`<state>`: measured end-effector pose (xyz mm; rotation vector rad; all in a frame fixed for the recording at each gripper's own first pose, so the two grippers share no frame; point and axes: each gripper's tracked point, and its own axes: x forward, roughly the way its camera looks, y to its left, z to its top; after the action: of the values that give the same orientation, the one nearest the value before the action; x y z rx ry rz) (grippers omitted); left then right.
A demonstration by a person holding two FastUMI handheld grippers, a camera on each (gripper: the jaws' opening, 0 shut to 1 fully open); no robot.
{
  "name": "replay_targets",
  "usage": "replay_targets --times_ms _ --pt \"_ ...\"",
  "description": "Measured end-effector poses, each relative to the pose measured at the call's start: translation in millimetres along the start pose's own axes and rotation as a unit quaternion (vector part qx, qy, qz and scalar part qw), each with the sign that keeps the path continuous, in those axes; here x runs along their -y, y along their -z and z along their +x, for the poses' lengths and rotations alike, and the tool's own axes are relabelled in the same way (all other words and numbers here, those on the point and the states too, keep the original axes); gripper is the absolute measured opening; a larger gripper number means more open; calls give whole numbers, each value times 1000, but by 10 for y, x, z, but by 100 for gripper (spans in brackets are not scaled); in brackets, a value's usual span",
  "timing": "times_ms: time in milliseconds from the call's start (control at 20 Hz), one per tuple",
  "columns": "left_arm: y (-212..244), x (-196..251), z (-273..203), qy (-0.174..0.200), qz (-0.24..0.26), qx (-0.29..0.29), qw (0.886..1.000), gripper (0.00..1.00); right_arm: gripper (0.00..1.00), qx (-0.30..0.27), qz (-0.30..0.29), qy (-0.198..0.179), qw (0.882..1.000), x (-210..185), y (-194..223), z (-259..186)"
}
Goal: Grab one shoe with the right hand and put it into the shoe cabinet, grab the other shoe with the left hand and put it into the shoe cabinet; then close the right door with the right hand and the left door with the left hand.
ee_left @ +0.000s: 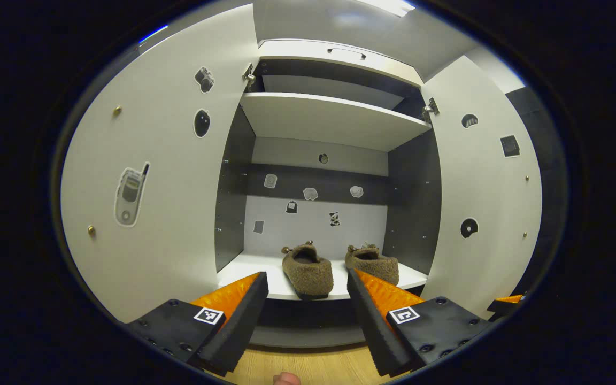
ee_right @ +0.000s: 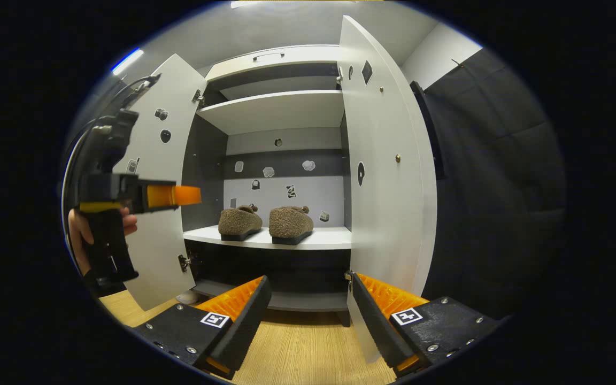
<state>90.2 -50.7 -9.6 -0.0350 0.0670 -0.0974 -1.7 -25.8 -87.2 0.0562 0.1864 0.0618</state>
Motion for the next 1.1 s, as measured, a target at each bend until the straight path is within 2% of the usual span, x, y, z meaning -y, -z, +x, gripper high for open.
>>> replay_targets --times_ms 50,100,150,350,450,500,700,850,950,1000,1100 --pt "99 9 -84 -3 -1 -4 1000 97 94 0 -1 1 1000 2 5 -6" --pt "209 20 -160 -3 -1 -8 1000 94 94 -1 -2 1 1000 12 10 -7" --pt "296 20 -238 -5 0 -11 1000 99 94 -2 -1 2 1000 11 21 -7" --pt "530 89 -514 -2 -2 -19 1000 94 94 -2 6 3 1000 16 14 -57" --pt "555 93 -618 -2 1 -14 1000 99 94 0 2 4 1000 14 0 -72" --pt "557 102 -661 -2 5 -10 1000 97 94 2 1 5 1000 20 -19 -89" --pt "576 130 -744 -9 10 -5 1000 99 94 15 -4 6 1000 91 -149 -156" --pt "585 100 -804 -24 15 4 1000 96 94 36 22 -10 999 160 -365 -271" --pt "612 124 -847 -22 18 2 1000 97 94 35 29 -9 999 334 -472 -363" --pt "610 117 -861 -21 19 2 1000 99 94 42 29 1 999 482 -592 -392" --pt "629 111 -884 -22 16 1 1000 97 94 63 24 31 997 817 -858 -479"
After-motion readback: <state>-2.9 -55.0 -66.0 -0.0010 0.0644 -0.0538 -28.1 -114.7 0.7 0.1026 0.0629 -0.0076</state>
